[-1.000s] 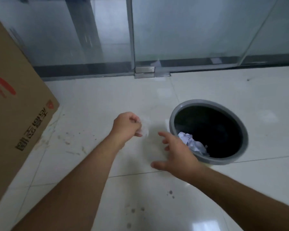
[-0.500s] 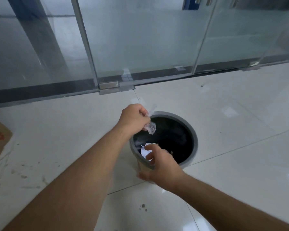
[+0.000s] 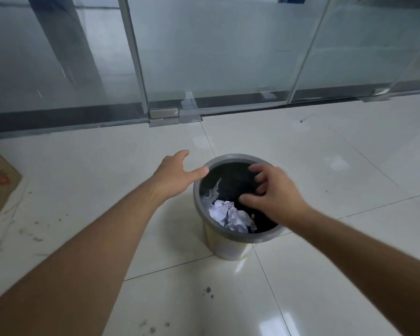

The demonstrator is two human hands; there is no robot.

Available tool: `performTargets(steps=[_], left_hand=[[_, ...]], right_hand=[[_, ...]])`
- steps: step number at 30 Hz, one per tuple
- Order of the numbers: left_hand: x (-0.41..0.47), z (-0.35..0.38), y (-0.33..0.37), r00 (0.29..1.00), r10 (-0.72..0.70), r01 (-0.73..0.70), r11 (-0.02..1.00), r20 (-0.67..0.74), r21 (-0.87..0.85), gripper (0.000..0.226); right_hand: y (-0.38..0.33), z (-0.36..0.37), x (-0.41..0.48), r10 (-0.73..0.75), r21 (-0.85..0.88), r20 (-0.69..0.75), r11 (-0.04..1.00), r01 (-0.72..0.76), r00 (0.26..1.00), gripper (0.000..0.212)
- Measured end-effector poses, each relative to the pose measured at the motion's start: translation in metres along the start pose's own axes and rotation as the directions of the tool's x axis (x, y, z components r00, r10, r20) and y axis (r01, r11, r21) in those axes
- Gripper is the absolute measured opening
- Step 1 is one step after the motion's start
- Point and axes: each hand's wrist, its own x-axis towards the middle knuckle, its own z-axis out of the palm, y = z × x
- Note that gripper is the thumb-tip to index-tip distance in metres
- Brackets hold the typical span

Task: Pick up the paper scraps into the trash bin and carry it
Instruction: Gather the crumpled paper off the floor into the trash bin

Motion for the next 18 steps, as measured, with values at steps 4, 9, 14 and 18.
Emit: performTargets(steps=[4,9,14,18], left_hand=[[0.005,0.017,-0.023,0.998,-0.048,0.05,0.996,-0.029,0.069,0.072],[0.013,0.046,-0.039,0.992,-0.126,0.124,0.985,0.012,0.12,0.066],[0.01,0.074,-0.038,0.991,-0.128,0.129,0.992,0.036,-0.014,0.034],[0.013,0.087,-0.042,0.99,-0.061,0.077,0.99,-0.129,0.118,0.046]], right_hand=[[0.05,-0.026,0.027,0.188,-0.104,-0.201,0.972,-0.212,0.961,0.069],[0.092,-0.012,0.025,0.345,-0.226,-0.029,0.912,-0.342,0.938,0.07],[0.099,0.01,0.02,0.396,-0.172,0.024,0.906,-0.387,0.918,0.064],[0.105,0.019,0.021,0.402,-0.159,-0.036,0.902,-0.403,0.915,0.07]])
